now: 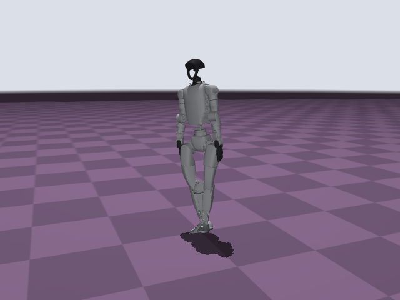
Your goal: In place motions
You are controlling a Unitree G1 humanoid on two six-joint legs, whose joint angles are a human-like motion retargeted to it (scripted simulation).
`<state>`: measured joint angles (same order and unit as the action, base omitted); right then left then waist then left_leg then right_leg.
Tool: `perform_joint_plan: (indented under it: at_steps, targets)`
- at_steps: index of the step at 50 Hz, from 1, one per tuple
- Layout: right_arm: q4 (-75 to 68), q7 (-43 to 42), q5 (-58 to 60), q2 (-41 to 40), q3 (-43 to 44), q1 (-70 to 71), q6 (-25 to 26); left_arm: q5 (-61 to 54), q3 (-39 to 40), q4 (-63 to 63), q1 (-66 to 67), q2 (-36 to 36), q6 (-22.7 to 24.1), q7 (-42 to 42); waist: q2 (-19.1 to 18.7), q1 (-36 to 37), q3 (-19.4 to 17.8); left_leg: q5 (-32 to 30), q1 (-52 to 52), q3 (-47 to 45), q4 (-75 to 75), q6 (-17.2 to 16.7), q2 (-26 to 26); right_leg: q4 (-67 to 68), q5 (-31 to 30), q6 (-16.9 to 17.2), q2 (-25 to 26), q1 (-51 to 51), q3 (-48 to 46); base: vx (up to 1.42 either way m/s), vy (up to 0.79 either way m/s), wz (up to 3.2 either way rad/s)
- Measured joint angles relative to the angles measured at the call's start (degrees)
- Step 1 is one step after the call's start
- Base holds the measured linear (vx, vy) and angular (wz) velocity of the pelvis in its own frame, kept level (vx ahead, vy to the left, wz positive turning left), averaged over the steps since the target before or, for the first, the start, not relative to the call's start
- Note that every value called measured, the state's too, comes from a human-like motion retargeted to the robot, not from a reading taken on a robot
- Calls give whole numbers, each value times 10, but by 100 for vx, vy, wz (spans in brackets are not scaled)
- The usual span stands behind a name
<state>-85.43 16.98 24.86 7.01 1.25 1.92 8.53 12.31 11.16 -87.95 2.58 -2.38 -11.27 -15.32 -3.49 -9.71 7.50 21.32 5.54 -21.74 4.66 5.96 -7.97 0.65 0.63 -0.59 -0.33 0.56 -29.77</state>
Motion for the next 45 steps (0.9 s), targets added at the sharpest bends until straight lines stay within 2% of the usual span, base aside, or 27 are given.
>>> perform_joint_plan:
  at_steps: [45]
  targets:
    - [0, 2, -3, 2, 1, -1, -6, -8, 1, 6, 4, 3, 0, 5, 0, -4, -6, 18, 8, 7, 33, -15, 5, 2, 11, -1, -1, 1, 2, 0, 0, 0]
